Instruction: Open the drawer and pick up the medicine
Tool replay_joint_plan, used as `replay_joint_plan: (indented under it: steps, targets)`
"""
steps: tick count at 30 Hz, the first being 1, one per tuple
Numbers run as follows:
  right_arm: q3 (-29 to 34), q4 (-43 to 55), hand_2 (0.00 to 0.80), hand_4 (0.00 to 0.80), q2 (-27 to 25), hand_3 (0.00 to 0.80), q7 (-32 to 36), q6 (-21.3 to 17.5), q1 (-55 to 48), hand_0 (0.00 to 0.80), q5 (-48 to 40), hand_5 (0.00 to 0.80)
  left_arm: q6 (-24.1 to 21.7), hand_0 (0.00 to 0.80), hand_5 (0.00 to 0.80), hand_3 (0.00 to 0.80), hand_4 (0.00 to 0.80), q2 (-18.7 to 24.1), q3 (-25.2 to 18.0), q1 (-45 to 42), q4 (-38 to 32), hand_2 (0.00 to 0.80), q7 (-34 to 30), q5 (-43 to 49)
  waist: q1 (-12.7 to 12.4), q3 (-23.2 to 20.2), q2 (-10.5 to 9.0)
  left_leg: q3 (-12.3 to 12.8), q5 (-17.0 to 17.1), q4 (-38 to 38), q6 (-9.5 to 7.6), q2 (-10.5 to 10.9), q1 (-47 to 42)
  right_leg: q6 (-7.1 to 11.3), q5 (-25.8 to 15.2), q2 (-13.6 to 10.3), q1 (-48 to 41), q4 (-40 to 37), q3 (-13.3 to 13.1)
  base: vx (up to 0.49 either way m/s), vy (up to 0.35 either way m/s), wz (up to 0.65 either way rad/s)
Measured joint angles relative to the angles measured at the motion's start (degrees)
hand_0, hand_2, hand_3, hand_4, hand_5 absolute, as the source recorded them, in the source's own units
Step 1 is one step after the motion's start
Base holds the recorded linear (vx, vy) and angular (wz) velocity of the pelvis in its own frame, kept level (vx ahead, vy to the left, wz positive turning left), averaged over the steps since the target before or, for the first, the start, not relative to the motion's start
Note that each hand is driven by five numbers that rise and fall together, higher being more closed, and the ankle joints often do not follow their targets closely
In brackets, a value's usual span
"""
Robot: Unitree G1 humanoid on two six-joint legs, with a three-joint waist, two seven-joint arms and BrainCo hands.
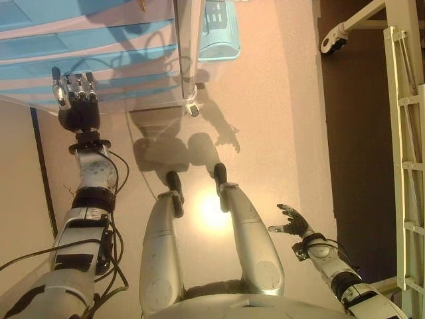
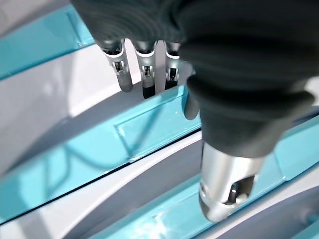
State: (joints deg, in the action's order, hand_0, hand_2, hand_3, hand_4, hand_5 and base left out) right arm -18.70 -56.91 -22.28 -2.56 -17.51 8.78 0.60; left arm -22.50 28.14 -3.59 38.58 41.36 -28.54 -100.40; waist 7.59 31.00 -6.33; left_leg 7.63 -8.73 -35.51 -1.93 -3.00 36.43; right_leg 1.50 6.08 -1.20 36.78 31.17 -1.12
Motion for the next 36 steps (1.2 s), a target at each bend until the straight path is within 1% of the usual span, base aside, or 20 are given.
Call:
replay_joint_plan:
  steps: [3, 4, 7, 10, 11, 12, 16, 18, 22, 23, 24, 26, 28, 29, 30, 32, 33, 34, 36]
  targets:
    - [-0.7, 0.0, 0.0, 0.0, 0.0, 0.0, -0.1, -0.3, 0.0, 0.0, 0.0, 0.0, -0.1, 0.0, 0.0, 0.0, 0.0, 0.0, 0.1, 1.2, 0.0, 0.0, -0.2, -3.2, 0.1, 0.1, -0.44, 0.0, 0.0, 0.0, -0.05, 0.0, 0.4, 0.0, 0.0, -0.1, 0.6, 0.2, -0.2, 0.006, 0.005, -0.02]
    - [-1.1, 0.0, 0.0, 0.0, 0.0, 0.0, -0.1, -0.4, 0.0, 0.0, 0.0, 0.0, -0.1, 0.0, 0.0, 0.0, 0.0, 0.0, 0.1, 1.7, 0.0, 0.0, -0.9, -4.2, 0.0, 0.3, -0.85, 0.3, 0.2, 0.0, -0.11, 0.0, 0.4, 0.04, -0.1, -0.1, 0.9, 0.7, -0.4, 0.0, 0.0, 0.0]
    - [-2.4, -0.2, 0.0, 0.0, -0.1, 0.0, -0.1, -1.0, -0.1, 0.0, 0.1, 0.0, -0.1, 0.0, 0.0, 0.0, 0.0, 0.3, 0.2, 2.5, -0.1, 0.0, -4.5, -6.2, 0.0, 0.6, -1.66, 0.1, 0.2, -0.1, 0.29, 0.0, 1.1, 0.21, 0.0, 0.0, 1.6, 0.8, -0.3, -0.034, -0.016, 0.01]
    - [-2.4, -0.2, 0.0, 0.0, -0.1, 0.0, 0.0, -1.3, -0.5, 0.0, 0.1, 0.0, 0.2, 0.0, 0.0, 0.0, 0.0, 0.2, 1.4, 2.3, -0.2, 0.0, -9.3, -7.0, -0.2, 0.6, -1.74, 0.2, 1.0, 0.4, -0.13, 0.1, 1.5, -0.03, -0.5, -0.2, 2.0, 0.8, -0.1, -0.072, -0.014, 0.07]
    - [-2.4, -0.2, 0.0, 0.0, -0.1, 0.0, 0.0, -1.3, -0.5, 0.0, 0.1, 0.0, 1.1, 0.555, 0.555, 0.555, 0.555, 0.1, 1.5, 2.1, -0.2, 0.555, -10.9, -7.4, -0.4, 0.6, -1.74, 0.2, 1.1, 0.6, -0.13, 0.2, 1.5, -0.03, -0.5, -0.2, 2.0, 0.8, -0.1, -0.014, 0.013, 0.06]
    - [-2.4, -0.2, 0.0, 0.0, -0.1, 0.0, 0.0, -1.4, -0.5, 0.0, 0.2, 0.0, 1.6, 0.8, 0.8, 0.8, 0.8, 0.1, 1.6, 2.0, -0.2, 0.8, -11.7, -7.8, -0.5, 0.6, -1.74, 0.2, 1.3, 0.9, -0.12, 0.2, 1.5, -0.04, -0.5, -0.3, 2.0, 0.8, -0.1, 0.0, 0.0, 0.0]
    - [-2.4, -0.2, 0.0, 0.0, -0.1, 0.0, 0.2, -1.4, -0.6, 0.0, 1.0, 0.0, 2.3, 0.8, 0.8, 0.8, 0.8, -0.1, 1.6, 1.5, -0.5, 0.8, -12.6, -8.4, -0.9, 0.6, -1.69, 0.0, 1.5, 1.2, -0.08, 0.5, 1.1, -0.05, -0.6, -0.5, 1.7, 0.8, 0.0, -0.017, -0.003, 0.01]
    - [-2.4, -0.1, 0.0, 0.0, -0.2, 0.0, 0.4, -1.3, -0.6, 0.0, 1.3, 0.0, 2.4, 0.8, 0.8, 0.8, 0.8, -0.1, 1.7, 0.1, -1.9, 0.8, -12.6, -8.4, -1.0, 0.7, -1.61, -0.1, 1.7, 1.4, 0.03, 0.7, 0.7, -0.04, -0.6, -0.7, 1.3, 0.8, 0.1, -0.04, -0.039, 0.03]
    - [-2.4, 0.2, 0.0, 0.0, -0.2, 0.0, 0.5, -0.9, -0.7, 0.0, 1.9, 0.0, 4.5, 0.8, 0.8, 0.8, 0.8, -0.7, 2.1, -4.2, -2.0, 0.8, -12.3, -8.4, -1.0, 0.7, -1.51, -1.0, 2.1, 4.0, 0.24, 1.3, -3.4, 0.04, -0.4, -1.4, -2.0, 0.7, 0.8, -0.051, -0.066, 0.09]
    - [-2.4, 0.4, 0.0, 0.0, -0.2, 0.0, 0.5, -0.9, -0.8, 0.0, 2.4, 0.0, 5.1, 0.8, 0.8, 0.8, 0.8, -1.1, 2.4, -5.7, -2.5, 0.8, -12.3, -8.4, -1.2, 0.7, -1.49, -1.3, 2.3, 4.9, 0.29, 1.5, -4.6, 0.04, -0.3, -1.7, -2.9, 0.7, 1.4, -0.049, -0.103, 0.22]
    - [-2.3, 0.8, 0.0, 0.0, -0.4, 0.0, 0.5, -0.9, -1.0, 0.0, 2.9, 0.0, 6.3, 0.8, 0.8, 0.8, 0.8, -1.2, 2.9, -7.5, -3.2, 0.8, -12.3, -8.4, -1.3, 0.7, -1.47, -2.4, 3.0, 6.2, 0.52, 2.3, -5.7, -0.07, -0.1, -2.2, -3.8, 0.7, 2.1, -0.043, -0.115, 0.32]
    - [-2.3, 1.4, 0.0, 0.0, -0.3, 0.0, 0.4, -0.9, -1.2, 0.0, 3.9, 0.0, 8.8, 0.8, 0.8, 0.8, 0.8, -1.5, 3.2, -12.2, -5.0, 0.8, -12.3, -8.0, -1.5, 0.8, -1.41, -3.3, 4.2, 8.8, 0.86, 3.1, -8.2, -0.67, 0.9, -3.1, -6.3, -0.6, 3.6, -0.027, -0.109, 0.35]
    - [-2.3, 1.5, 0.0, 0.0, -0.2, 0.0, 0.0, -0.4, -1.4, 0.0, 4.7, 0.0, 10.9, 0.8, 0.8, 0.8, 0.8, -3.1, 3.2, -16.5, -6.0, 0.8, -12.8, -8.2, -2.8, 0.8, -1.31, -4.2, 5.0, 11.5, 1.59, 3.4, -11.3, -1.19, 1.7, -3.2, -9.0, -1.7, 4.2, 0.002, -0.12, 0.24]
    - [-2.2, 1.8, 0.0, 0.0, 0.0, 0.0, -0.2, 0.1, -1.4, 0.0, 5.4, 0.0, 11.5, 0.8, 0.8, 0.8, 0.8, -4.0, 3.2, -19.1, -6.0, 0.8, -13.6, -8.2, -2.9, 0.9, -1.29, -5.0, 5.7, 13.1, 2.08, 3.4, -13.1, -1.46, 1.8, -3.2, -10.9, -2.6, 5.2, 0.014, -0.118, 0.31]
    - [-1.8, 2.1, 0.0, 0.0, 0.2, 0.0, -0.5, 0.3, -1.9, 0.0, 5.9, 0.0, 12.3, 0.8, 0.8, 0.8, 0.8, -5.6, 2.7, -21.6, -6.1, 0.8, -14.6, -8.2, -3.5, 0.9, -1.2, -6.1, 6.4, 15.2, 2.62, 3.3, -15.0, -1.85, 2.0, -3.2, -12.7, -3.5, 6.3, 0.023, -0.11, 0.4]
    - [0.1, 2.7, 0.0, 0.0, 0.6, 0.0, -0.7, 0.9, -3.2, 0.0, 7.1, 0.0, 13.0, 0.8, 0.8, 0.8, 0.8, -9.2, 2.1, -26.5, -6.1, 0.8, -17.0, -8.2, -5.0, 1.0, -1.02, -7.2, 7.8, 18.8, 3.56, 3.1, -18.8, -2.7, 2.4, -3.1, -16.2, -5.2, 8.1, 0.017, -0.12, 0.37]
    - [0.9, 3.1, 0.0, 0.0, 0.8, 0.0, -0.7, 1.2, -3.8, 0.0, 7.9, 0.0, 14.2, 0.8, 0.8, 0.8, 0.8, -10.5, 1.5, -29.6, -5.9, 0.8, -18.5, -8.1, -5.9, 1.0, -0.98, -8.4, 8.3, 20.8, 3.88, 2.9, -20.3, -3.27, 2.8, -3.0, -17.2, -5.6, 8.8, 0.035, -0.137, 0.35]
    - [1.8, 3.2, 0.0, 0.0, 1.1, 0.0, -0.6, 1.5, -4.1, 0.0, 8.3, 0.0, 15.6, 0.8, 0.8, 0.8, 0.8, -12.1, 0.8, -31.6, -5.5, 0.8, -19.6, -8.1, -6.6, 1.0, -0.63, -8.8, 9.2, 22.3, 4.56, 3.0, -21.8, -3.68, 3.1, -2.9, -18.6, -6.5, 9.9, 0.038, -0.133, 0.41]
    - [4.0, 2.5, 0.0, 0.0, 1.3, 0.0, -0.4, 1.6, -4.2, 0.0, 9.7, 0.0, 19.5, 0.8, 0.8, 0.8, 0.8, -14.4, -1.1, -34.6, -0.6, 0.8, -23.0, -8.0, -8.3, 0.8, 0.72, -10.6, 10.4, 25.3, 5.6, 2.0, -25.0, -4.21, 3.3, -2.2, -22.4, -8.5, 12.2, 0.05, -0.138, 0.46]
